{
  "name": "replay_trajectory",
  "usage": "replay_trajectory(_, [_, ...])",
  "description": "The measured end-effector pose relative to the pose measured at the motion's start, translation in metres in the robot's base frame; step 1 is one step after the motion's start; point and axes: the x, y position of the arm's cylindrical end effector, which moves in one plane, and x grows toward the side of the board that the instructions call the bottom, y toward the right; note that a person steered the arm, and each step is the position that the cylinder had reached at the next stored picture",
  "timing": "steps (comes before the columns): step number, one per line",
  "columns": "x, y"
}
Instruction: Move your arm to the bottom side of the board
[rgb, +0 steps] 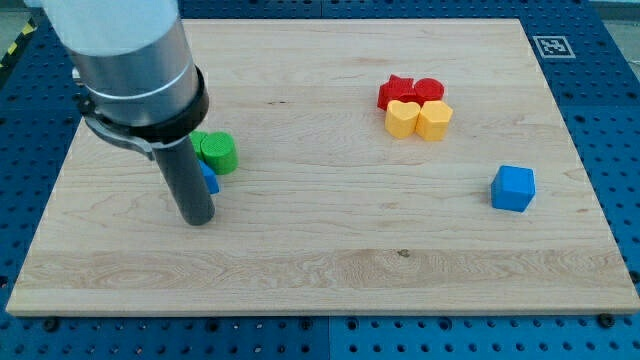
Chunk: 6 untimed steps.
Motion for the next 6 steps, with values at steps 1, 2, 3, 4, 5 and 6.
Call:
replay_trajectory(1, [0.01, 0.009])
replay_trajectory(2, [0.01, 0.009])
replay_trajectory(3, [0.025, 0.01])
replay_trajectory(4, [0.034, 0.012])
replay_trajectory(5, [0.035, 0.012])
replay_trajectory(6, [0.054, 0.012])
